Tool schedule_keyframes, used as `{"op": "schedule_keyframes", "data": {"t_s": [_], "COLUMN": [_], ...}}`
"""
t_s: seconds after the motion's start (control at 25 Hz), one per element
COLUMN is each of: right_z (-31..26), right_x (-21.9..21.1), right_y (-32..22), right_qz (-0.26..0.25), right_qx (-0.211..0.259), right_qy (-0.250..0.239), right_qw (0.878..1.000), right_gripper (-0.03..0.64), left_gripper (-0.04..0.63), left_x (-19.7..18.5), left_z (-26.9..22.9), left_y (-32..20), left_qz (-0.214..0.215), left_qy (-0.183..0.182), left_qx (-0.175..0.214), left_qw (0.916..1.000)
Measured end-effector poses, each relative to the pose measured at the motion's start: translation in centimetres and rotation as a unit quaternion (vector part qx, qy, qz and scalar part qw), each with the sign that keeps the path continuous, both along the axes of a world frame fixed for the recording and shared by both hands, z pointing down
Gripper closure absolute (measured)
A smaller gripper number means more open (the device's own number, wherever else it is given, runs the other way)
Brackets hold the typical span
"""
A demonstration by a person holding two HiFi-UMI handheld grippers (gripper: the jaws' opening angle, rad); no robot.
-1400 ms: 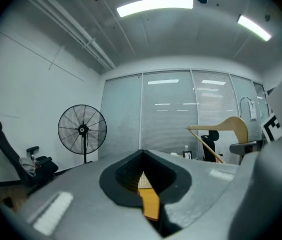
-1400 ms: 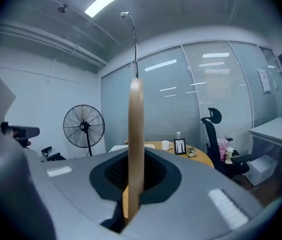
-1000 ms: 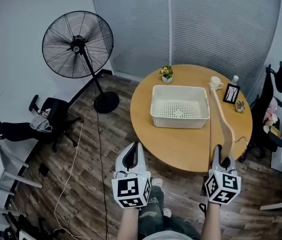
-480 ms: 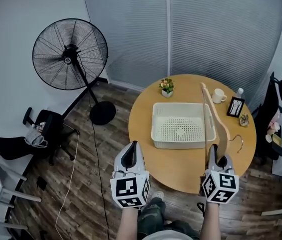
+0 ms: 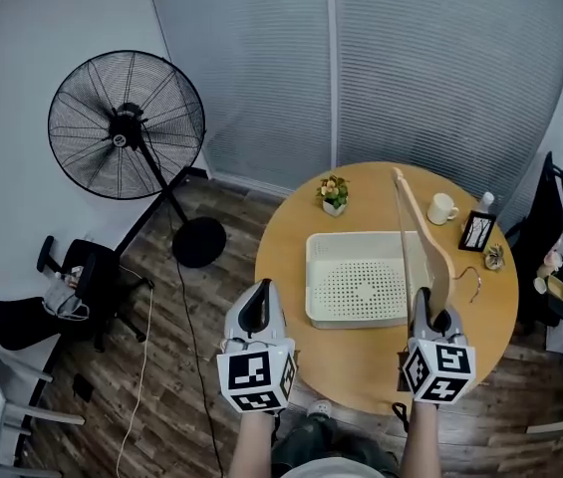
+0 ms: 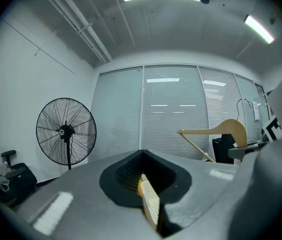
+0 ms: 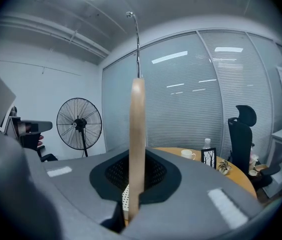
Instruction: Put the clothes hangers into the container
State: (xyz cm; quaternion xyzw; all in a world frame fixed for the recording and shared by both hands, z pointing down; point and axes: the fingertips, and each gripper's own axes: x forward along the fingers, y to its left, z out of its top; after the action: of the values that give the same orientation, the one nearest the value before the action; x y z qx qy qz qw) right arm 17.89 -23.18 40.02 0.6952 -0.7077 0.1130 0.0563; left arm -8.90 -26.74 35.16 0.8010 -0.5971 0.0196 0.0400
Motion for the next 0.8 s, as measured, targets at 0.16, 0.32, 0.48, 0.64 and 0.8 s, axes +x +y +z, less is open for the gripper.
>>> {"op": "schedule_keyframes", "data": {"t_s": [0.16,0.32,0.48,0.64,0.8], "right_z": [0.3,1.1,2.0,3.0,3.6], "right_x": [0.2,0.7,1.0,1.1,1.2], "right_y": [-1.6,-2.4,-3.0,-3.5,-4.3], "right_qz": [0.003,0.006,0.006,-0.006,-0.031], "right_qx": [-0.008,-0.018,-0.033,-0.049,-0.066], "right_qy": [0.007,0.011,0.012,0.019,0.024], "right_qw": [1.000,1.000,0.999,0.999,0.997], "right_gripper": [0.589,0.589,0.589,0.589,0.589], "left_gripper": [0.595,0.595,0.595,0.595,0.595], "left_x": [0.4,0.7,0.9,1.2,1.5], "left_z": [0.3,0.9,1.8,2.7,3.0], "left_y": [-2.2,-3.6,-4.6,-5.2,-6.0], "left_qz": [0.013,0.019,0.022,0.020,0.011], "left_qy": [-0.002,-0.001,0.001,0.002,0.001], "left_qx": [-0.003,-0.008,-0.020,-0.031,-0.039], "left_qw": [0.9999,0.9998,0.9996,0.9993,0.9992]}}
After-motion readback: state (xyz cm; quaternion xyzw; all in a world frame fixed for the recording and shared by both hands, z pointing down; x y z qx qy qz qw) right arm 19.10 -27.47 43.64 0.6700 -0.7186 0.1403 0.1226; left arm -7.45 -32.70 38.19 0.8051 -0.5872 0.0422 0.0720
